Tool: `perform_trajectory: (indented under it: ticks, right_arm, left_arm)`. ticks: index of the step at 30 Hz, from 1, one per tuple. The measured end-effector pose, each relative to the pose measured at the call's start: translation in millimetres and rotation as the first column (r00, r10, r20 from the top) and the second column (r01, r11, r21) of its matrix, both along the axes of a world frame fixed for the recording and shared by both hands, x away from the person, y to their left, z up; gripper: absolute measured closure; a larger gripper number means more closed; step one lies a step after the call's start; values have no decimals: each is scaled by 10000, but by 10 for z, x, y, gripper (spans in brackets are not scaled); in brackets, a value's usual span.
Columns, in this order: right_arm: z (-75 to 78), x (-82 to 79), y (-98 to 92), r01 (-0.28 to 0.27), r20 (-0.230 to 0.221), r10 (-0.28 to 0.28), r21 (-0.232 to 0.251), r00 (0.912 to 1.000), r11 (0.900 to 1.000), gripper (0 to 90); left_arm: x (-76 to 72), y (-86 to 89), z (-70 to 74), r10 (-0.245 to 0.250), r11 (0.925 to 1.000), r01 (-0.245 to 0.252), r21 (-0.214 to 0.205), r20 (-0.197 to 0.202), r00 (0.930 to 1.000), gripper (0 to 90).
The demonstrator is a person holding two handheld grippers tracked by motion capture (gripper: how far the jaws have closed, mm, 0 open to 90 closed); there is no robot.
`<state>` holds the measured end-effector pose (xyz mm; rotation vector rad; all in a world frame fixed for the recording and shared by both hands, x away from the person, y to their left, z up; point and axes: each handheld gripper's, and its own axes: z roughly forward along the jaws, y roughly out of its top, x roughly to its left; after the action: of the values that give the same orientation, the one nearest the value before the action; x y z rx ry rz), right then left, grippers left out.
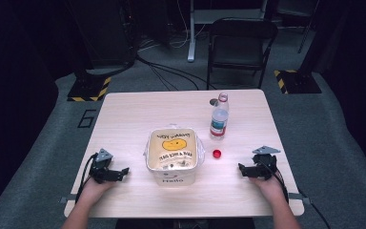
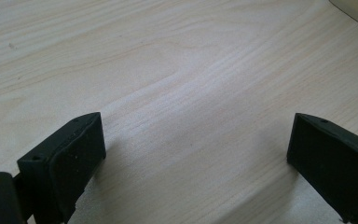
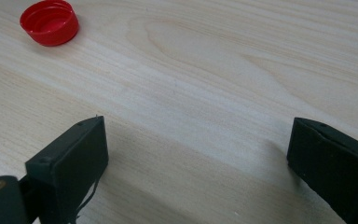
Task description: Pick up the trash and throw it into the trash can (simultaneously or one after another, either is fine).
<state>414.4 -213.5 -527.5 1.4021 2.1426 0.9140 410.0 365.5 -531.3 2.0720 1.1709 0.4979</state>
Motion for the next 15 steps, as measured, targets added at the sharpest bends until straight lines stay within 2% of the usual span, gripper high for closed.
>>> perform_trajectory:
  ticks: [4, 7, 8, 15]
  right_arm:
    - [5, 3, -2, -32, -36, 32, -31, 10000, 10000, 48]
    - [16, -2, -16, -6, -41, 6, -92, 10000, 10000, 90]
    - [33, -9, -18, -50, -39, 50, -68, 10000, 10000, 158]
    - [56, 14, -2, -159, -61, 158, -68, 9999, 9999, 225]
  left_arm:
    - [-13, -4, 1, 73, 10000, -73, -21, -42, 10000, 40]
    - [-33, -3, -1, 45, 10000, -45, -46, -12, 10000, 40]
    - [-34, -2, 1, 41, 10000, -41, -6, -24, 10000, 39]
    - [-32, 6, -1, -62, 10000, 62, -46, -25, 10000, 39]
